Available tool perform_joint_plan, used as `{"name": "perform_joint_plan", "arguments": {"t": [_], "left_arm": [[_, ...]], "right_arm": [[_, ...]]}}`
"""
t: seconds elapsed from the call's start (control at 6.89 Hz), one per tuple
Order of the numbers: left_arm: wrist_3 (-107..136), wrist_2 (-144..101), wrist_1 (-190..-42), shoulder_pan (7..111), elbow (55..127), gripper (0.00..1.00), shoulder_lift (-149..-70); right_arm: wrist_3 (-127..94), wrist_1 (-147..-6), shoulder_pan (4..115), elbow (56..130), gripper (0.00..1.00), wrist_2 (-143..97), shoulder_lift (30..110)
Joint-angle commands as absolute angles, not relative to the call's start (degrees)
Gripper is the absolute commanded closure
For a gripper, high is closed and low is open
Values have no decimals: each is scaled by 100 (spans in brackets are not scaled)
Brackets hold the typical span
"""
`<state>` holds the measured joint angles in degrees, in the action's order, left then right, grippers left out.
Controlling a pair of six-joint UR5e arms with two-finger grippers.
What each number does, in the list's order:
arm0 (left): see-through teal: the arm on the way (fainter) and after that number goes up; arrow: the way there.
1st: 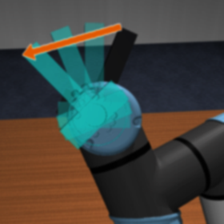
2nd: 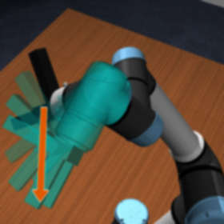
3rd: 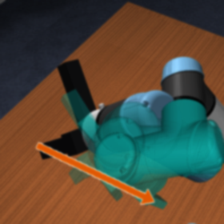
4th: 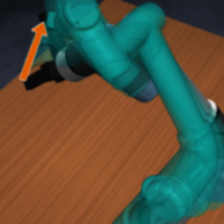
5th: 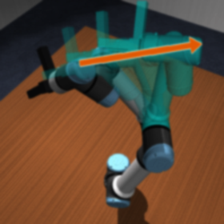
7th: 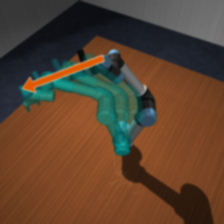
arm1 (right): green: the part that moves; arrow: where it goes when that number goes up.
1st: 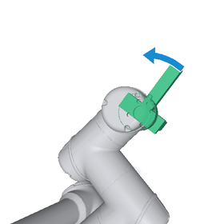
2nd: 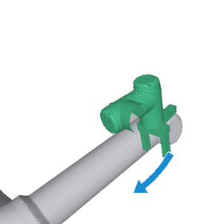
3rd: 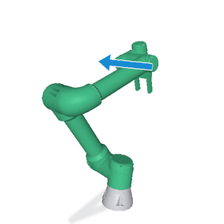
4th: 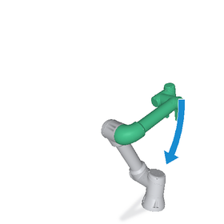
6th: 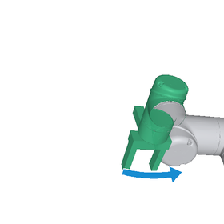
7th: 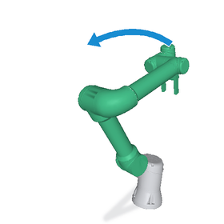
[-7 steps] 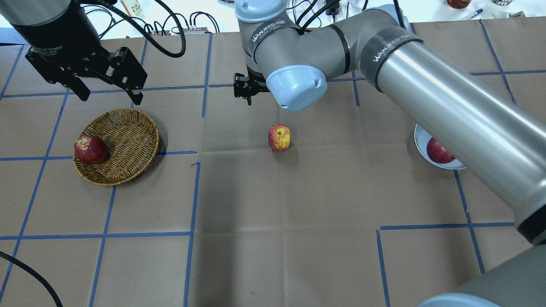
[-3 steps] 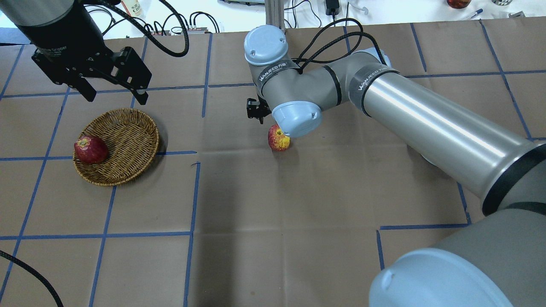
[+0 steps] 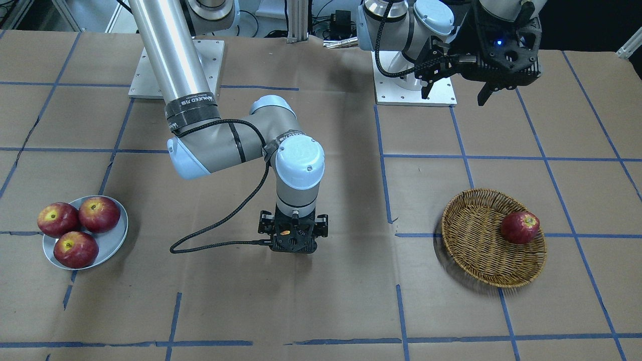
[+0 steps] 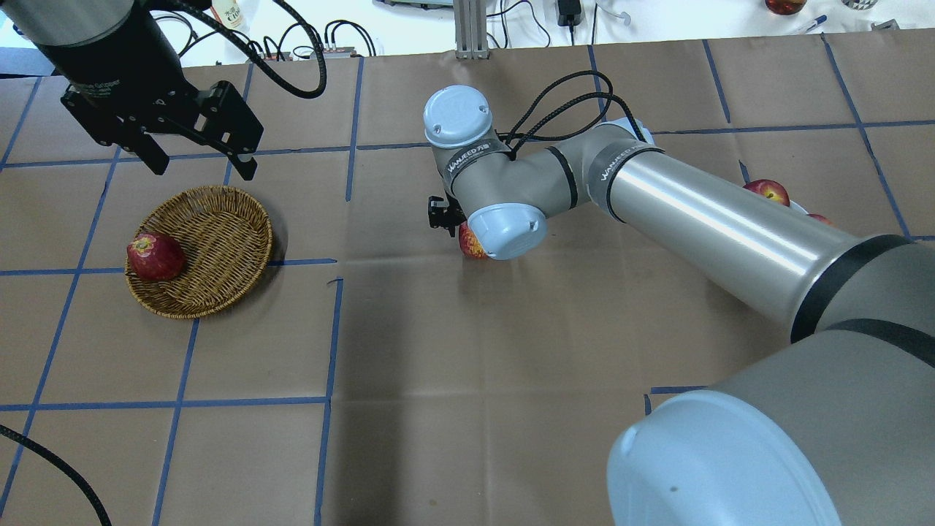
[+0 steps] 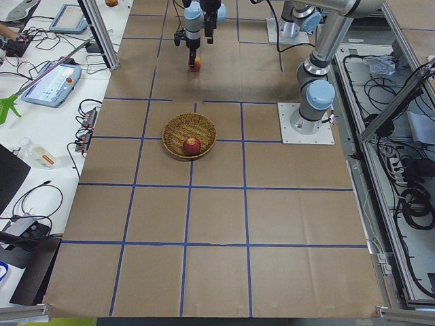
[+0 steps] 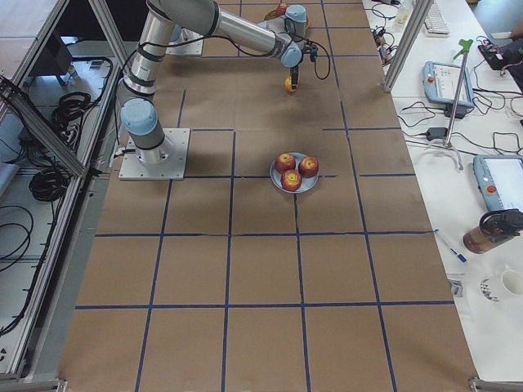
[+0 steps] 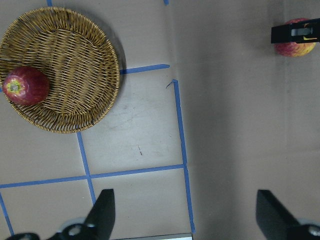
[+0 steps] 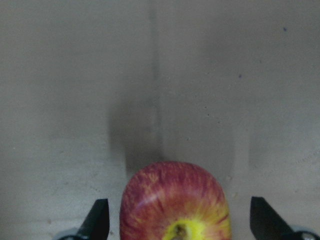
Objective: Transfer apple from basket to plate
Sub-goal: 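Lower the right gripper and close it on the apple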
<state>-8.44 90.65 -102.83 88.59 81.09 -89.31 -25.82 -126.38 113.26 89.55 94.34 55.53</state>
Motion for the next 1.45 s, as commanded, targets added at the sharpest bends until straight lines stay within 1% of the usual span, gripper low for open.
{"name": "perform_joint_plan", "arguments": {"t": [0.0,0.15,0.29,0.44,0.58,0.87,1.16,1.31], "left_arm": [[-844,9070,-10292,8859,8130,1,-8904],[-844,9070,-10292,8859,8130,1,-8921],[-844,9070,-10292,8859,8130,1,-8921],[-844,9070,-10292,8859,8112,1,-8947],[-844,9070,-10292,8859,8121,1,-8930],[-853,9070,-10292,8859,8112,1,-8938],[-852,9070,-10292,8859,8112,1,-8930],[-853,9070,-10292,8859,8121,1,-8930]], "right_arm": [[-2593,-12656,11355,9017,0,9396,5519],[-2601,-12682,11364,9018,1,9396,5520],[-2610,-12674,11356,9018,23,9404,5511],[-2610,-12683,11355,8991,34,9439,5519],[-2610,-12683,11355,8948,37,9448,5546],[-2602,-12509,11303,8738,37,9466,5895],[-2192,-11352,10928,8622,37,9457,6825],[-1501,-11042,10429,8726,37,9448,7229]]}}
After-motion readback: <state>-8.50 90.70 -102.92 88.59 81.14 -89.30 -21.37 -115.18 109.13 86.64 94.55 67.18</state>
